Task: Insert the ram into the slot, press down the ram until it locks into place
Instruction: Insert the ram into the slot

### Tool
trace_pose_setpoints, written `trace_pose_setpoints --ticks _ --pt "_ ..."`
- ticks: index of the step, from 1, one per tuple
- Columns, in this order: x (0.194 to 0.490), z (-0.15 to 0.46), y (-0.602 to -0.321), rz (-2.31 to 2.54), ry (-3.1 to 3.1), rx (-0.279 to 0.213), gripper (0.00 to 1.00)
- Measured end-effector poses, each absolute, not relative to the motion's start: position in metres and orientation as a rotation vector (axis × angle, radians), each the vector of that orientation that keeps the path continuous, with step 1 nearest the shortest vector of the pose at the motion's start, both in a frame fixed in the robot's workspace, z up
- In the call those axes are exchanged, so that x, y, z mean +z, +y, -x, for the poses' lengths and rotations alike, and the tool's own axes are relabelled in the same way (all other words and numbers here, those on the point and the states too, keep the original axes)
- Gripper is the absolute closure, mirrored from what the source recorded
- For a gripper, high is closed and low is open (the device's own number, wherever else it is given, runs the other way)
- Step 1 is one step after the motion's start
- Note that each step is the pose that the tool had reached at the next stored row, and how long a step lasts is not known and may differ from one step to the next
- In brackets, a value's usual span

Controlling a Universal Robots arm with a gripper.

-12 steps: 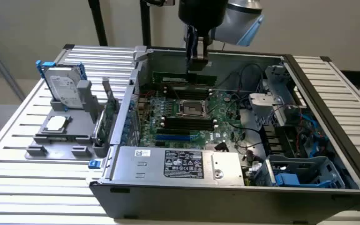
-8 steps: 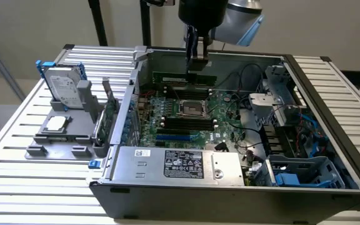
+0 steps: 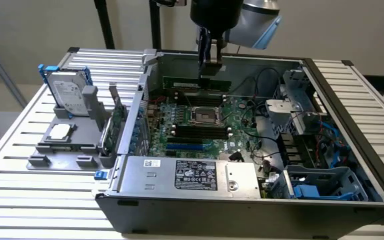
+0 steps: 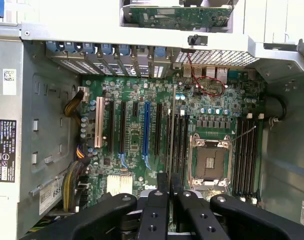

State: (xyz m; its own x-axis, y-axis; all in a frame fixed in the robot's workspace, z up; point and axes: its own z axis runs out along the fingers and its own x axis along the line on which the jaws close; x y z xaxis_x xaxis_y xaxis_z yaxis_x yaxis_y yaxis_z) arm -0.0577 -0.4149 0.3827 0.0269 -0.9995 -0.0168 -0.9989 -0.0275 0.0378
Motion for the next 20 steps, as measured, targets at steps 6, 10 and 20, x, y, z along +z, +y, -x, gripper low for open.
trace_pose_setpoints --ticks 6,10,20 --pt "0.377 0.051 -0.413 -2.239 -2.179 -0.059 0.87" --pt "0.369 0.044 -0.412 -2.239 -2.179 -0.059 0.87" --pt "0.351 0.044 -0.408 -2.243 -2.175 -0.058 0.87"
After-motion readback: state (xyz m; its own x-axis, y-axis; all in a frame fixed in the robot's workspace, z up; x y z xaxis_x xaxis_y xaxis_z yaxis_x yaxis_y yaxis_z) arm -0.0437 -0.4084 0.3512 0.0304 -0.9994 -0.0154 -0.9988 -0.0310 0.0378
